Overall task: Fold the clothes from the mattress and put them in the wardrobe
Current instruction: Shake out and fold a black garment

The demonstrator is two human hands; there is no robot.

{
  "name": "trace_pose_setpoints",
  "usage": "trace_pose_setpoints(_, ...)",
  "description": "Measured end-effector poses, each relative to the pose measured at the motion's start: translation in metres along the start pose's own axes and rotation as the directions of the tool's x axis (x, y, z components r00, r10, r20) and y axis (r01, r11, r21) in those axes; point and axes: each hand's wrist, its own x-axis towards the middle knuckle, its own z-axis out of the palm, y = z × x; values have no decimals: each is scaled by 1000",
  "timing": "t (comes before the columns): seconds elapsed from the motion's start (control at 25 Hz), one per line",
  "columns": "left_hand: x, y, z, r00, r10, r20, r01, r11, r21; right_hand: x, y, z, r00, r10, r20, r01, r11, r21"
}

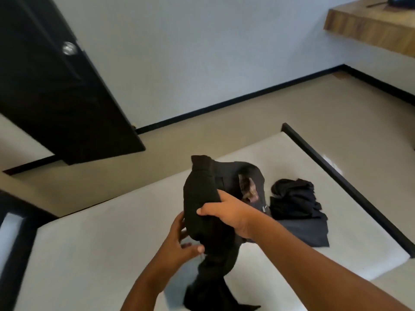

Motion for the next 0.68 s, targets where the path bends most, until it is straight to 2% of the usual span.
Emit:
trace_pose_setpoints(0.08, -1, 10, -10, 990, 126, -59, -135, 971, -196, -1, -25, 32, 993, -61, 101, 88, 955, -283)
trace_pose_setpoints(0.2, -3, 18, -31, 973, 178, -147, -228, 841, -492, -4, -40, 60, 988, -50, 149, 108, 905, -411)
trace_pose_setpoints(0.28, -4, 30, -44, 988, 80, -131, -148, 717, -681, -10, -48, 65, 986, -44, 162, 122, 851, -510)
trace_pose_setpoints(0.36, -7, 40, -57, 996, -2, -84, -62, 652, -755, -17, -56, 64, 983, -53, 174, 151, 774, -615)
trace_pose_setpoints(0.4, -6, 42, -60, 993, -51, -109, -48, 666, -745, -20, -61, 63, 982, -80, 172, 174, 743, -647)
trace_pose_setpoints(0.48, -1, 40, -62, 957, -158, -244, -26, 788, -615, -27, -72, 58, 974, -142, 176, 225, 696, -682)
trace_pose_setpoints(0.56, -1, 41, -64, 870, -161, -466, -9, 939, -343, -32, -84, 51, 960, -226, 166, 276, 666, -693)
trace_pose_setpoints(0.6, 2, 42, -66, 825, -84, -559, -14, 986, -169, -34, -87, 46, 952, -265, 152, 296, 677, -674)
trace_pose_setpoints(0.64, 6, 43, -70, 814, 37, -580, -49, 999, -6, -35, -89, 41, 945, -294, 141, 315, 710, -630)
trace_pose_setpoints(0.68, 7, 49, -73, 861, 158, -483, -139, 987, 74, -37, -91, 37, 939, -318, 131, 333, 743, -581)
